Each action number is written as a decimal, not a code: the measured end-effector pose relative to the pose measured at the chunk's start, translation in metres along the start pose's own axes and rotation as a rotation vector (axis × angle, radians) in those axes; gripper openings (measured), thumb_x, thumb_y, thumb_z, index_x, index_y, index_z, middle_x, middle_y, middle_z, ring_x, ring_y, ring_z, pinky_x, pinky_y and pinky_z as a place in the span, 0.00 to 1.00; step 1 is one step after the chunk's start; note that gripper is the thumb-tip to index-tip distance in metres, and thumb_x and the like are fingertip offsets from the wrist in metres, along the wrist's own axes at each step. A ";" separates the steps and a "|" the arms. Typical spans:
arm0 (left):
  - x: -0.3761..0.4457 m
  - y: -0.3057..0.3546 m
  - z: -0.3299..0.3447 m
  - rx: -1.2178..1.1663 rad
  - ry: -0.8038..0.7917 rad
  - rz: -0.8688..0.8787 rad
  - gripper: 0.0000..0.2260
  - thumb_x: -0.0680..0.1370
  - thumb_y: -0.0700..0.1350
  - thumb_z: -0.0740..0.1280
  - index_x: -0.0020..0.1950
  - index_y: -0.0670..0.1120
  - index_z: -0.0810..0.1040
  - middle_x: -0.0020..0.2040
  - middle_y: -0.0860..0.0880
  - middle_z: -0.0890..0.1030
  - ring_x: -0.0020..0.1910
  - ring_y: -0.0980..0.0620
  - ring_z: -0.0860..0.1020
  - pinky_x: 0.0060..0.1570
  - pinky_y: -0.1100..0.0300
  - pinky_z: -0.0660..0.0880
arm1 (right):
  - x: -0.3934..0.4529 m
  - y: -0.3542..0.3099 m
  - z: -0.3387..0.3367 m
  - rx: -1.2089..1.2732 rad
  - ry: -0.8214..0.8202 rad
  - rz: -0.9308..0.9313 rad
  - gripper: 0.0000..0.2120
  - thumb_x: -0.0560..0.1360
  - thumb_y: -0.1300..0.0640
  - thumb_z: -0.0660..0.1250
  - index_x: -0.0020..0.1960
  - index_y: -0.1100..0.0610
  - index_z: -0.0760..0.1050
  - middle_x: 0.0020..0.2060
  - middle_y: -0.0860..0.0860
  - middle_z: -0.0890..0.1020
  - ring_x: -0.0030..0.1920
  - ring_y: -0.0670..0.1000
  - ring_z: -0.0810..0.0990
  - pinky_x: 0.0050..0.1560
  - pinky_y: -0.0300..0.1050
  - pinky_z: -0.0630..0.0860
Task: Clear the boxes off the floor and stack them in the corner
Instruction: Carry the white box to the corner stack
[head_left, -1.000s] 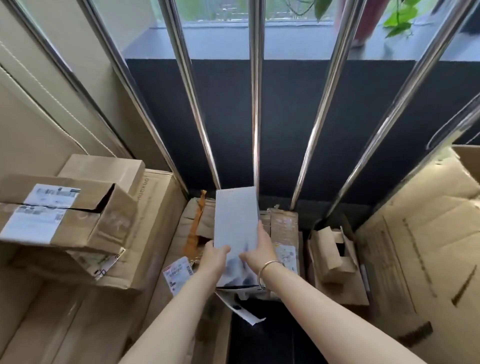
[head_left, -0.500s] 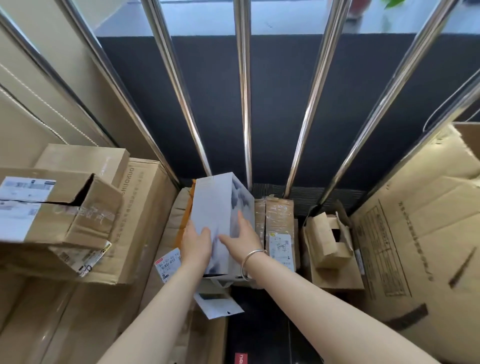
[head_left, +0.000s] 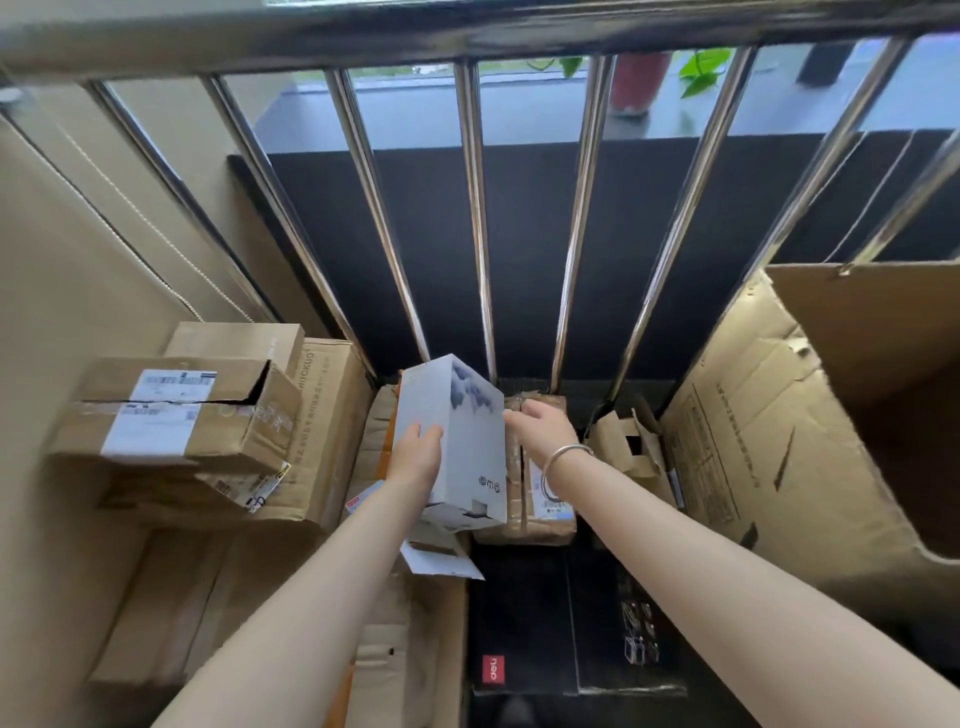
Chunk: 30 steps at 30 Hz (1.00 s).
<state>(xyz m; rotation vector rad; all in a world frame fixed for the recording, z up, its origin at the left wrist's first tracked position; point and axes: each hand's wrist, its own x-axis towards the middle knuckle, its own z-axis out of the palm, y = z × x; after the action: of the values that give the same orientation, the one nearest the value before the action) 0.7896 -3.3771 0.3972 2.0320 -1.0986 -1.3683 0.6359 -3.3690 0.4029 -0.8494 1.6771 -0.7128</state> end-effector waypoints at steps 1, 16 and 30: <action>-0.006 0.003 -0.001 -0.018 -0.012 -0.002 0.15 0.82 0.46 0.56 0.65 0.42 0.73 0.64 0.45 0.75 0.60 0.43 0.73 0.55 0.53 0.67 | -0.007 -0.002 -0.002 0.024 0.003 0.011 0.05 0.79 0.57 0.62 0.47 0.59 0.72 0.36 0.48 0.74 0.30 0.42 0.70 0.18 0.28 0.63; -0.194 0.028 0.046 -0.034 -0.234 0.138 0.21 0.82 0.50 0.58 0.74 0.46 0.67 0.71 0.45 0.70 0.69 0.44 0.69 0.68 0.49 0.66 | -0.184 0.033 -0.072 0.146 0.138 -0.058 0.11 0.76 0.51 0.66 0.53 0.57 0.75 0.50 0.50 0.75 0.53 0.50 0.73 0.54 0.44 0.68; -0.478 -0.117 0.204 0.240 -0.911 0.423 0.22 0.80 0.51 0.62 0.72 0.44 0.70 0.71 0.49 0.71 0.70 0.48 0.70 0.72 0.51 0.64 | -0.505 0.251 -0.185 0.357 0.724 0.068 0.26 0.78 0.50 0.64 0.73 0.58 0.66 0.71 0.51 0.70 0.71 0.53 0.68 0.71 0.47 0.64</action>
<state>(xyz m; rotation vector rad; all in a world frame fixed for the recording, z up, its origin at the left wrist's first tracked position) 0.5557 -2.9083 0.4924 1.1347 -1.9962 -2.0274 0.4978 -2.8042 0.5203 -0.2794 2.0952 -1.3308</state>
